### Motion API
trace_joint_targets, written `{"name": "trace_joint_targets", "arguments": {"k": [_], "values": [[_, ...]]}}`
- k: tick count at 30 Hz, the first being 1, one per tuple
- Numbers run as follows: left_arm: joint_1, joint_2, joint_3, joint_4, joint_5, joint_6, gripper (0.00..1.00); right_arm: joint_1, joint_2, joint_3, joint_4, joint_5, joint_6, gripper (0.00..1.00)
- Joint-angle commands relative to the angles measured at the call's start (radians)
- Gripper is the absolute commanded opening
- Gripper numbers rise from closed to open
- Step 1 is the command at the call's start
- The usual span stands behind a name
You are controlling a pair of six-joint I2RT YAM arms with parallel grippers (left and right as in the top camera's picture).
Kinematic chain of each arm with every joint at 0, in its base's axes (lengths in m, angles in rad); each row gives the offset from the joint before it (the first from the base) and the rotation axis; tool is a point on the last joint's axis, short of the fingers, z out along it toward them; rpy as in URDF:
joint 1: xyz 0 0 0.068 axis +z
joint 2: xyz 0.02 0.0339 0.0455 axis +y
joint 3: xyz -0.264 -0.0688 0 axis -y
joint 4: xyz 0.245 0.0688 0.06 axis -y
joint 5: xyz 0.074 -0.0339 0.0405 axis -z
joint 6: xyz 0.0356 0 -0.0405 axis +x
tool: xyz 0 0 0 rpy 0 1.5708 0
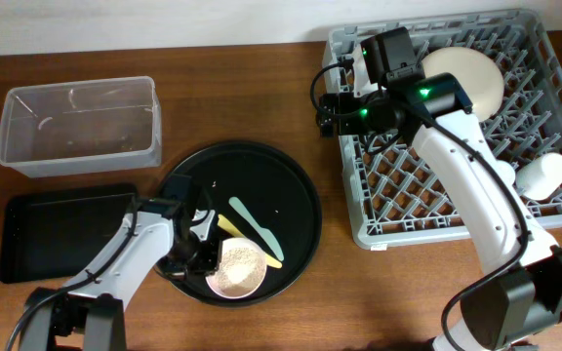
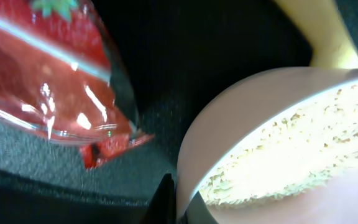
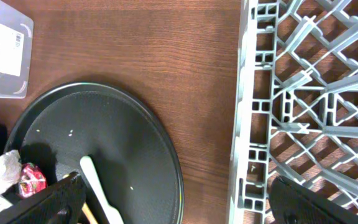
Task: Sort waste into correct bins and load items into the dishwasher rack
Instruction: 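Reach the left gripper to the pink bowl and grasp its rim, then lift the pink bowl left and tip rice onto the black tray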
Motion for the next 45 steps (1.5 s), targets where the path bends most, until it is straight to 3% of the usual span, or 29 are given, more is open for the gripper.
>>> {"name": "trace_joint_targets", "arguments": {"k": [1,8,17,26,31,41,45], "values": [[-0.003,0.002,0.061,-0.040,0.008,-0.005,0.01,-0.008,-0.008,0.008,0.003,0.010,0.000,0.98],[-0.002,-0.059,0.201,-0.137,-0.033,-0.006,0.01,-0.008,-0.008,0.008,0.003,0.010,0.000,0.98],[0.108,-0.090,0.457,-0.311,-0.337,-0.024,0.01,-0.008,-0.008,0.008,-0.002,0.009,0.000,0.98],[0.374,-0.090,0.459,-0.276,-0.510,-0.024,0.01,-0.021,-0.008,0.008,-0.008,0.009,0.001,0.98],[0.485,-0.090,0.459,-0.215,-0.701,-0.017,0.00,-0.067,-0.008,0.008,-0.011,-0.008,0.001,0.98],[0.510,-0.082,0.438,-0.177,-1.025,-0.016,0.01,-0.132,-0.008,0.008,-0.022,-0.026,0.000,0.98],[0.510,-0.082,0.393,-0.147,-1.090,-0.016,0.01,-0.147,-0.008,0.008,-0.035,-0.025,0.000,0.98]]}}
